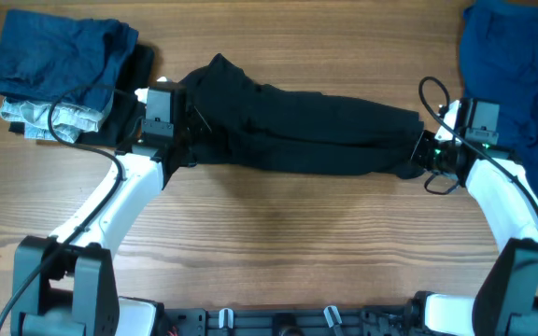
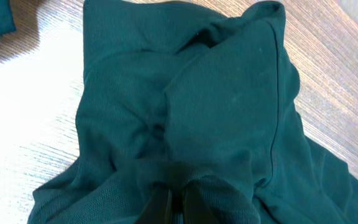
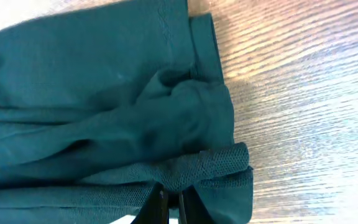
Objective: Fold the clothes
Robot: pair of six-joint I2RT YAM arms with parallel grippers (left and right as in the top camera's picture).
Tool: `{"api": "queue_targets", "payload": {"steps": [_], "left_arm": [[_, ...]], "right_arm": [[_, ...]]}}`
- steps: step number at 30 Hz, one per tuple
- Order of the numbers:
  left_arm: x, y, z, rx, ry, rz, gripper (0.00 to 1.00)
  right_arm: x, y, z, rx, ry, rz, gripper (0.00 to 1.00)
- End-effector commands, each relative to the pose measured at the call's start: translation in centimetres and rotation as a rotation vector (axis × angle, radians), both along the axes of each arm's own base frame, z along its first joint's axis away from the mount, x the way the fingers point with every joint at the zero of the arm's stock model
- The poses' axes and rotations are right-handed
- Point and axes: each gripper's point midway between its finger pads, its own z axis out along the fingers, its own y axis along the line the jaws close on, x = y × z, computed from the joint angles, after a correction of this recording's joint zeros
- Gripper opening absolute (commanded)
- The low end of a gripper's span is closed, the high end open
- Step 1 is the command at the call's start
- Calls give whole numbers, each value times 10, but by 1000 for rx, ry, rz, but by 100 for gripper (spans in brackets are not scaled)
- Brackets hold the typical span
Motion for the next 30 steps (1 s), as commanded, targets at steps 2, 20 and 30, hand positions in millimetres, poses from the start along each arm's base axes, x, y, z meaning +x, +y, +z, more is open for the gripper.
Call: {"api": "queue_targets", "payload": {"steps": [2,20,30], "left_arm": [[5,3,-5,33,1,3,4],[32,-2,-12,19,-80,6,97],[13,0,46,29,-156,-29,100]], "right_arm": [[-6,1,-27,15,78,7,4],[24,-3,-22,6,-31,10,78],[33,2,-13,-12,-47,123,93]]}}
